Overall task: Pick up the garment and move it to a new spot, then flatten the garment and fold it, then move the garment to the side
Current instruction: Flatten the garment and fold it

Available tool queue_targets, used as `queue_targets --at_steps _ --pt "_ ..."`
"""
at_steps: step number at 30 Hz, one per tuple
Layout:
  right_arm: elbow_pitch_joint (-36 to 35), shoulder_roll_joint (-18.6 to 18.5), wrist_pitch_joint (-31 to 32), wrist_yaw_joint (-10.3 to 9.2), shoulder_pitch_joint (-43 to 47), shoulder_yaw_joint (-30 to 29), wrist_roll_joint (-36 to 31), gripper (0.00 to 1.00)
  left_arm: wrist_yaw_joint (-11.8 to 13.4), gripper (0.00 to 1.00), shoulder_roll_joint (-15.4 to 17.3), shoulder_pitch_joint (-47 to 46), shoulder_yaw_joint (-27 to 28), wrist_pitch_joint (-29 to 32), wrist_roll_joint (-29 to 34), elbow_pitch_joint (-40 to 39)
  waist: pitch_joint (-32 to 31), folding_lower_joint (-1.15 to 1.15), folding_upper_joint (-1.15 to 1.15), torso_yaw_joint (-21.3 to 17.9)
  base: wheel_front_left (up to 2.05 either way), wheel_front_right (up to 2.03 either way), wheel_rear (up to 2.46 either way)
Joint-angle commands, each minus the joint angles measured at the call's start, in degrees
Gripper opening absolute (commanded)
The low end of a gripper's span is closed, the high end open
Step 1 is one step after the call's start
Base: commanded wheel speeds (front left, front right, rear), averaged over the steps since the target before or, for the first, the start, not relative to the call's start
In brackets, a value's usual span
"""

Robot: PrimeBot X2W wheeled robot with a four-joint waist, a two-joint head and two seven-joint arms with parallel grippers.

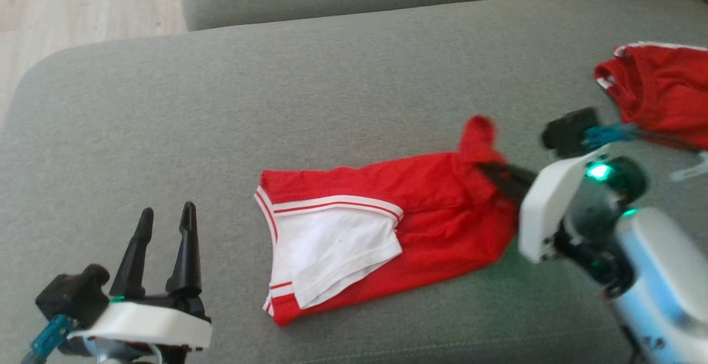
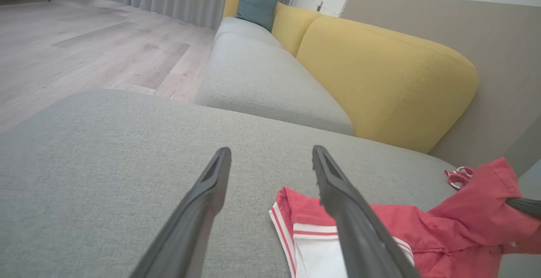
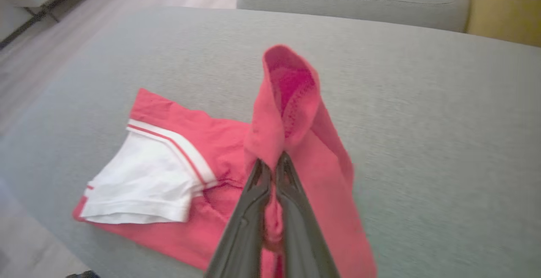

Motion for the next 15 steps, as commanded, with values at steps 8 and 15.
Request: queue_targets --at_steps 8,15 --pt "-3.4 8.5 -1.9 0.37 -0.2 5.8 4.5 0.0 -1.1 1.0 -0.5 -2.3 1.4 -0.9 0.4 -0.6 -0.9 0.0 0.0 3.9 0.0 0.0 0.0" --pt "2.4 16.7 -6.0 0.37 -0.5 10.1 6.2 0.0 -1.6 1.0 -1.1 -3.0 0.3 -0.9 0.6 0.3 -0.7 0.0 0.0 7.0 0.0 0.0 0.0"
